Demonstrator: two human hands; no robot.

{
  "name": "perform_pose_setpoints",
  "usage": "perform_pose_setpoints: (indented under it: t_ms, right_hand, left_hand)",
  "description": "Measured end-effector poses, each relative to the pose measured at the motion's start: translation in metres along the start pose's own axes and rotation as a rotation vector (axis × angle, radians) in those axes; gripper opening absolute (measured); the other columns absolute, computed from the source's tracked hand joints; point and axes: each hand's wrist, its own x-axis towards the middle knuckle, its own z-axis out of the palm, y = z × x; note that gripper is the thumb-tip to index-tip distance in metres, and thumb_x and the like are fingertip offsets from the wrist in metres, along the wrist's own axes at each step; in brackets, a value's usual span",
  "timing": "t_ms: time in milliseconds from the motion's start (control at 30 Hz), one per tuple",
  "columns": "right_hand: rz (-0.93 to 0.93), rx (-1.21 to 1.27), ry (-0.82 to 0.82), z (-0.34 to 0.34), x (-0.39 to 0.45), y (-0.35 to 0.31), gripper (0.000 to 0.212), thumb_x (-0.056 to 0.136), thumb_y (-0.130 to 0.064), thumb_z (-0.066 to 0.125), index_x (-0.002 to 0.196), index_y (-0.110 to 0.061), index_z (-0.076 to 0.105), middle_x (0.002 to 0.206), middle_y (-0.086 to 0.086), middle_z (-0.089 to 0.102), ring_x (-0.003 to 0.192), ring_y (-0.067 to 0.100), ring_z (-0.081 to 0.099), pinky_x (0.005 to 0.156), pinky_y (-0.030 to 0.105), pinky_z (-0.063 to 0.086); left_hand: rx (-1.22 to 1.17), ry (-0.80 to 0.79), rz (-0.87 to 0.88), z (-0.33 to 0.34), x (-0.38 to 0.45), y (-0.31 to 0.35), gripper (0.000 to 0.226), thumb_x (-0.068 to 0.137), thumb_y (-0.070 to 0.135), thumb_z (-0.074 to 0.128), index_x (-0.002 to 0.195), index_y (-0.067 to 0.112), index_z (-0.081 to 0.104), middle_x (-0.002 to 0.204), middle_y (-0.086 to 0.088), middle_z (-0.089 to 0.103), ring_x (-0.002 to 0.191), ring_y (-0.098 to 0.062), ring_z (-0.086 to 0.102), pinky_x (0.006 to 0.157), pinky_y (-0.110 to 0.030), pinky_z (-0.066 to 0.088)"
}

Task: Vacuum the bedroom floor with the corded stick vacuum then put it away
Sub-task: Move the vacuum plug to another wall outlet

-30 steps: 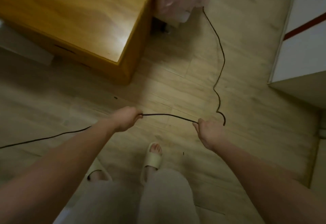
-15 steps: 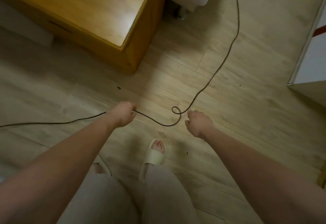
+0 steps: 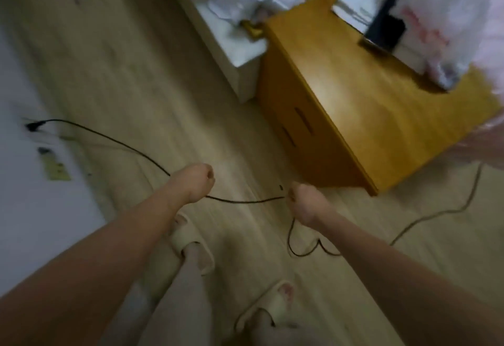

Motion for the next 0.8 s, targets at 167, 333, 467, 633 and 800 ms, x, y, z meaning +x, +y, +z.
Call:
perform_pose_setpoints:
  t_ms: [167, 333, 467, 633, 800]
  right_hand:
    - [-0.172, -0.106, -0.04, -0.031, 0.054, -0.165, 0.022, 0.101, -0.025, 0.039, 0.1, -0.009, 0.054, 0.095, 0.008, 0.059, 0.087, 0.025, 0.059, 0.07, 0.036, 0.048]
    - [-0.348, -0.163, -0.03, -0.032, 0.102, -0.31, 0.023, 0.1, -0.027, 0.041, 0.103, -0.009, 0.056, 0.097, 0.008, 0.063, 0.084, 0.025, 0.06, 0.067, 0.033, 0.049]
    - [-0.432, -0.235, -0.059, -0.017, 0.126, -0.389, 0.024, 0.098, -0.026, 0.041, 0.102, -0.007, 0.056, 0.097, 0.01, 0.063, 0.081, 0.025, 0.057, 0.066, 0.032, 0.044]
    - [-0.483, -0.257, -0.087, 0.003, 0.128, -0.434, 0.023, 0.099, -0.024, 0.043, 0.102, -0.006, 0.056, 0.092, 0.007, 0.06, 0.08, 0.023, 0.056, 0.065, 0.029, 0.042]
    - [-0.468, -0.291, -0.118, -0.012, 0.085, -0.413, 0.023, 0.099, -0.026, 0.044, 0.103, -0.007, 0.056, 0.096, 0.009, 0.063, 0.08, 0.023, 0.056, 0.066, 0.029, 0.041]
  left_hand:
    - [-0.209, 0.09, -0.145, -0.067, -0.006, -0.131, 0.027, 0.098, 0.024, 0.045, 0.11, 0.009, 0.064, 0.111, -0.011, 0.066, 0.099, -0.027, 0.061, 0.084, -0.032, 0.049]
    - [-0.348, 0.134, -0.29, -0.108, -0.011, -0.242, 0.029, 0.1, 0.024, 0.041, 0.11, 0.007, 0.062, 0.111, -0.011, 0.064, 0.1, -0.027, 0.06, 0.089, -0.038, 0.051]
    - [-0.419, 0.176, -0.361, -0.122, -0.013, -0.297, 0.027, 0.099, 0.024, 0.041, 0.106, 0.008, 0.062, 0.11, -0.011, 0.064, 0.1, -0.026, 0.059, 0.089, -0.037, 0.05]
    - [-0.421, 0.161, -0.377, -0.128, -0.016, -0.325, 0.031, 0.101, 0.024, 0.039, 0.113, 0.006, 0.061, 0.114, -0.011, 0.062, 0.103, -0.024, 0.058, 0.085, -0.032, 0.048]
    - [-0.328, 0.114, -0.351, -0.151, -0.042, -0.297, 0.032, 0.101, 0.026, 0.039, 0.118, 0.007, 0.06, 0.116, -0.01, 0.061, 0.104, -0.024, 0.058, 0.082, -0.031, 0.045]
